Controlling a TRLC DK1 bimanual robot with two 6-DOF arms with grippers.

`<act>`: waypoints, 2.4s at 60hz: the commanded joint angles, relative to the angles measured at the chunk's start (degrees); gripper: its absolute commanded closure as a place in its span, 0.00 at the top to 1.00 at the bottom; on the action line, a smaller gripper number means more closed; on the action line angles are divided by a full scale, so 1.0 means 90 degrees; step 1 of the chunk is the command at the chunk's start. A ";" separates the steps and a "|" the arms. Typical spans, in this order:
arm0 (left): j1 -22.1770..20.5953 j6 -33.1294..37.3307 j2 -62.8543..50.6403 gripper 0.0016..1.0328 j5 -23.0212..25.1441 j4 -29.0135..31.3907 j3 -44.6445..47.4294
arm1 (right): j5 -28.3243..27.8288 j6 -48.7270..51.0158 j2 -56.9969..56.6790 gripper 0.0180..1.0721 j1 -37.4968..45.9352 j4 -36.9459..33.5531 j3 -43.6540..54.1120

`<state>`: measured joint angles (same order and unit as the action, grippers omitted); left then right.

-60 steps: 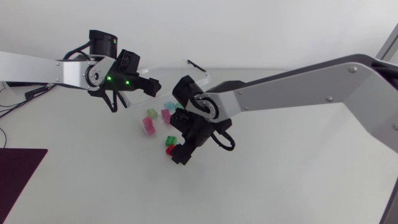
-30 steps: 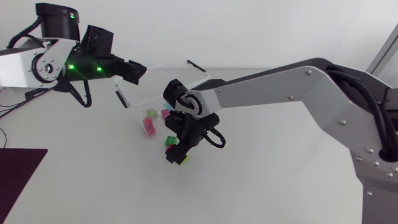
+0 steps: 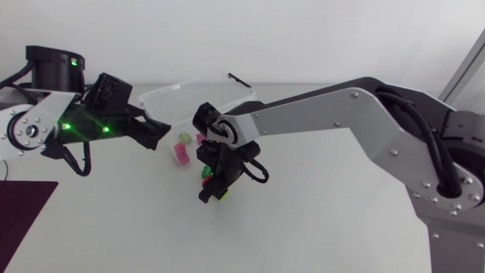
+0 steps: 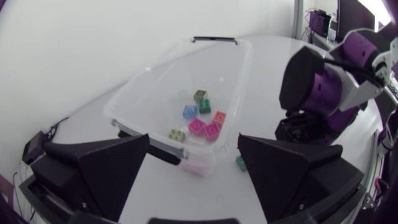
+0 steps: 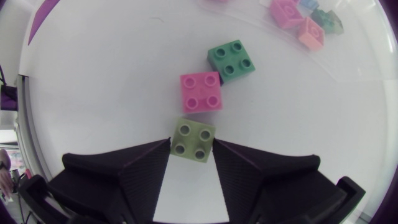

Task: Pick up the duplo bricks and place them in the container

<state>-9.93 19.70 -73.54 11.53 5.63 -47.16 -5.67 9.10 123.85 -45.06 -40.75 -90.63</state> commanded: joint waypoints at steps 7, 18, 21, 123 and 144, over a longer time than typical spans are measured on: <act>-0.0215 0.0311 -0.0003 0.96 -0.0002 0.0097 0.0503 | 0.0074 -0.0172 0.0174 0.25 0.0006 -0.0023 0.0109; -0.0302 0.0399 -0.0208 0.96 -0.0012 0.0107 0.0699 | 0.0083 -0.0162 -0.0216 0.24 0.0251 0.0026 0.0402; -0.0381 0.0418 -0.0374 0.96 -0.0031 0.0107 0.0738 | 0.0113 -0.0152 -0.0392 0.24 0.0338 -0.0003 0.0461; -0.1972 -0.0881 -0.1536 0.22 -0.1096 0.0937 -0.0356 | -0.0385 -0.0045 0.0741 0.85 0.1794 -0.0394 -0.4539; -0.0722 -0.0461 0.0075 0.23 -0.0744 0.0420 -0.0620 | -0.0532 0.0160 -0.0509 0.86 0.1549 -0.0042 -0.3172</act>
<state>-18.76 14.63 -74.46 3.25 11.22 -51.57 -10.04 9.43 125.60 -29.67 -42.68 -124.99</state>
